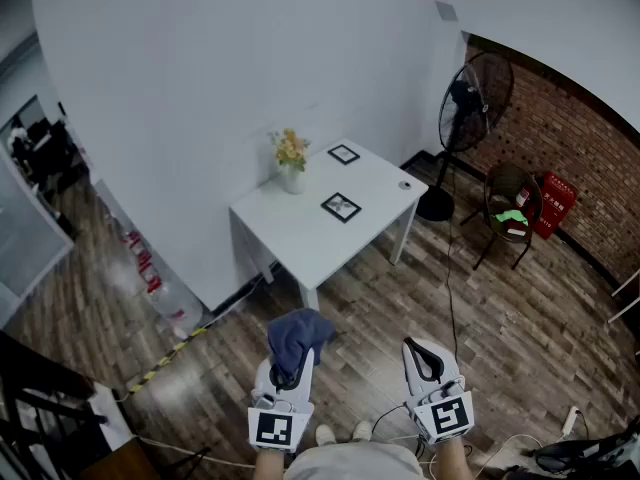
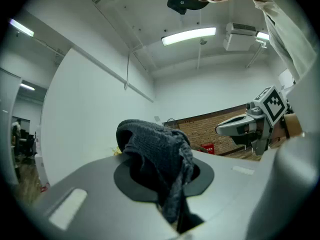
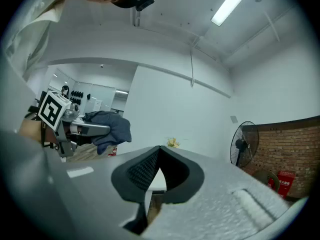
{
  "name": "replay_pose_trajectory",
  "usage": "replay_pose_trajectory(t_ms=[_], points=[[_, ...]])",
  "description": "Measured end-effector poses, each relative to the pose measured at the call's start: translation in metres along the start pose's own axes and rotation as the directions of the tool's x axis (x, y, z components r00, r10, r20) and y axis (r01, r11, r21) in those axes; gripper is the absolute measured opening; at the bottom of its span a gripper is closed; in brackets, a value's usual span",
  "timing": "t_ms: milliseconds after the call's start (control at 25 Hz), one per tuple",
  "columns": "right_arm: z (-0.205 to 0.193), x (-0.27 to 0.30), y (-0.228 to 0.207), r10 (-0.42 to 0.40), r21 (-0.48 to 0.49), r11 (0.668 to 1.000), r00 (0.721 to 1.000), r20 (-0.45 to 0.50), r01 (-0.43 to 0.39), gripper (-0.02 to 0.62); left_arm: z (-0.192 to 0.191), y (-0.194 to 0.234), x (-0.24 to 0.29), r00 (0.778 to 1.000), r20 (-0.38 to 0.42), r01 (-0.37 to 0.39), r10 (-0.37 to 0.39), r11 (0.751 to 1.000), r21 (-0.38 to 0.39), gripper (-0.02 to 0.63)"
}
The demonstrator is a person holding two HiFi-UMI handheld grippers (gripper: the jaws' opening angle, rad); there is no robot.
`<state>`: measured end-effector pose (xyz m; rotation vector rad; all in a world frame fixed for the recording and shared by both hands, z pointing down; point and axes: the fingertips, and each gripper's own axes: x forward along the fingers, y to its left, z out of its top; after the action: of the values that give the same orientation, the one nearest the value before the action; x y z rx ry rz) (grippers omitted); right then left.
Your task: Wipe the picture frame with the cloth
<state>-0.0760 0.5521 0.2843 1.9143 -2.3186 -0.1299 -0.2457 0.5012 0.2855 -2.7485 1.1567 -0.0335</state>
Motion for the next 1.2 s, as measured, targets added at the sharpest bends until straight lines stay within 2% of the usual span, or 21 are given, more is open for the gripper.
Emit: replay_pose_trajectory(t_ms=[160,360,720,960,1200], points=[[-0.017,-0.004,-0.007,0.027,0.022,0.999,0.999,0.023,-0.028,0.003,-0.002,-0.011,0.007,1.0,-0.001,-0.003,0.003,1.0,0.008,0.08],[-0.032,-0.007,-0.019,0.058,0.059,0.997,0.998,0.008,-0.058,0.003,-0.01,-0.03,0.015,0.999,-0.034,-0.01,0.01,1.0,0.006,0.08],[-0.042,0.001,-0.042,0.105,0.065,0.992,0.994,0.011,-0.106,0.003,-0.013,-0.05,0.038,0.999,-0.046,-0.017,0.018,1.0,0.011,0.08],[-0.049,0.028,-0.058,0.112,0.064,0.992,0.994,0.009,-0.113,0.003,-0.024,-0.042,0.068,0.998,-0.054,-0.012,0.013,1.0,0.02,0.081],[-0.05,0.075,-0.073,0.113,0.059,0.992,0.994,-0.006,-0.113,0.003,-0.033,-0.015,0.109,0.998,-0.061,0.004,-0.003,1.0,0.015,0.081]])
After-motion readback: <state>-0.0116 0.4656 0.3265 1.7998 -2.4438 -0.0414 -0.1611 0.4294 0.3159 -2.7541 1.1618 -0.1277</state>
